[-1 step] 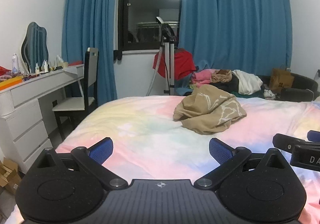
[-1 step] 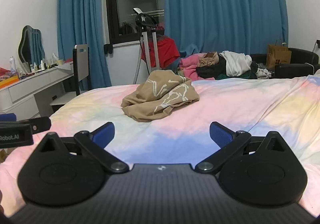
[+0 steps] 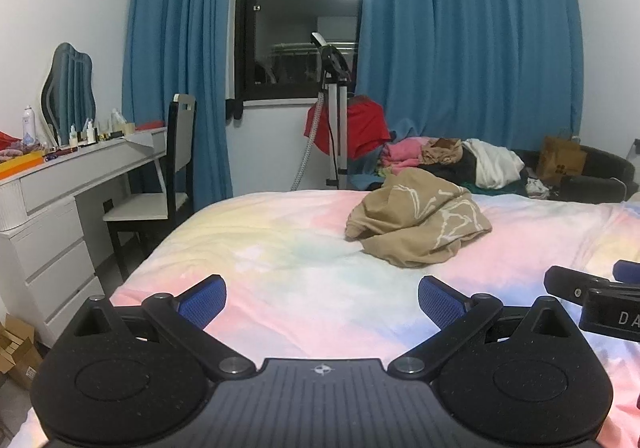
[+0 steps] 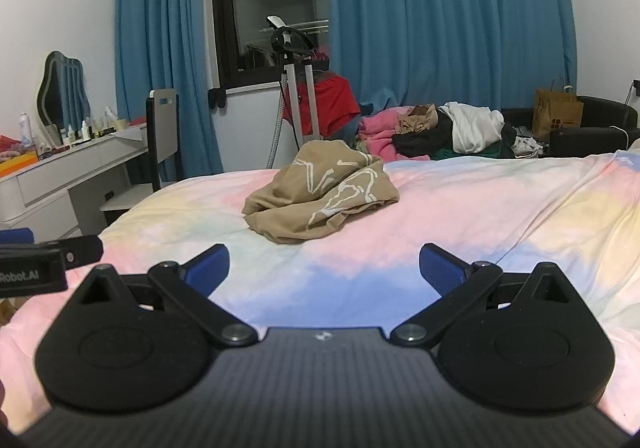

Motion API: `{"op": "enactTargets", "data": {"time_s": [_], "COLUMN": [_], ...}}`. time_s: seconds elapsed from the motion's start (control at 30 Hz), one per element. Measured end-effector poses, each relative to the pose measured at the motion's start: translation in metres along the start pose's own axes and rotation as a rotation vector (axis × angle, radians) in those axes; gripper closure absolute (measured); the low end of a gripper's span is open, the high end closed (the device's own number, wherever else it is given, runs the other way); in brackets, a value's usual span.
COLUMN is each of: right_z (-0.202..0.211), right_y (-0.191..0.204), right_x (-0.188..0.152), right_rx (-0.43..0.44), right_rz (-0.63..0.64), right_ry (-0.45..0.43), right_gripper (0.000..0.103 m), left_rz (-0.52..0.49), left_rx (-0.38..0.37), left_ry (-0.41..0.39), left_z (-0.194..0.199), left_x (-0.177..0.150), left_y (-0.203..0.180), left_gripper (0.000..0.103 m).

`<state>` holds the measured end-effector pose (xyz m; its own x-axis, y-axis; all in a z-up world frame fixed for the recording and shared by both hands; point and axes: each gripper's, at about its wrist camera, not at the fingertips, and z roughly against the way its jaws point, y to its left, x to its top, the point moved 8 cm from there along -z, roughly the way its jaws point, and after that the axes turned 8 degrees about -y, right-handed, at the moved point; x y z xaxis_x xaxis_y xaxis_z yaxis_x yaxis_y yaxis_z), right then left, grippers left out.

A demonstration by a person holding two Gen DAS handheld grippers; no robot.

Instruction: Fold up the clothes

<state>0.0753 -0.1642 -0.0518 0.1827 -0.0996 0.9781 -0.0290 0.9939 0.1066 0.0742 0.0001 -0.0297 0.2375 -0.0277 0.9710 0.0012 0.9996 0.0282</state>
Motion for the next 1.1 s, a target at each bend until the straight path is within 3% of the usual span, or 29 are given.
{"op": "enactTargets", "data": {"time_s": [0.3,0.67,0.97,1.1], "right_z": [0.003,0.029,0.018,0.02], "right_y": [-0.001,-0.001,-0.005,-0.013], "right_x": [0.003,0.013,0.006,0.007], "right_rx": [0.006,0.005,0.038,0.025], "right_rz": [-0.01,-0.009,-0.075,-0.113], "right_ry": [-0.01,-0.058,0.006,-0.013], "right_gripper": [0.0,0.0,0.0,0.001], "left_rz": [0.009,-0.016,0.01,0.032], "left_rx": [-0.021,0.008,0.001,-0.011], "left_ry": [-0.007,-0.031,0.001,0.014], "left_z": [-0.003,0.015,0.012,0.012], "left_x": [-0.013,-0.012,-0.021,-0.024], "left_y": [0.002,-0.001,0.0,0.001], "left_gripper": [0.0,0.0,0.0,0.0]}}
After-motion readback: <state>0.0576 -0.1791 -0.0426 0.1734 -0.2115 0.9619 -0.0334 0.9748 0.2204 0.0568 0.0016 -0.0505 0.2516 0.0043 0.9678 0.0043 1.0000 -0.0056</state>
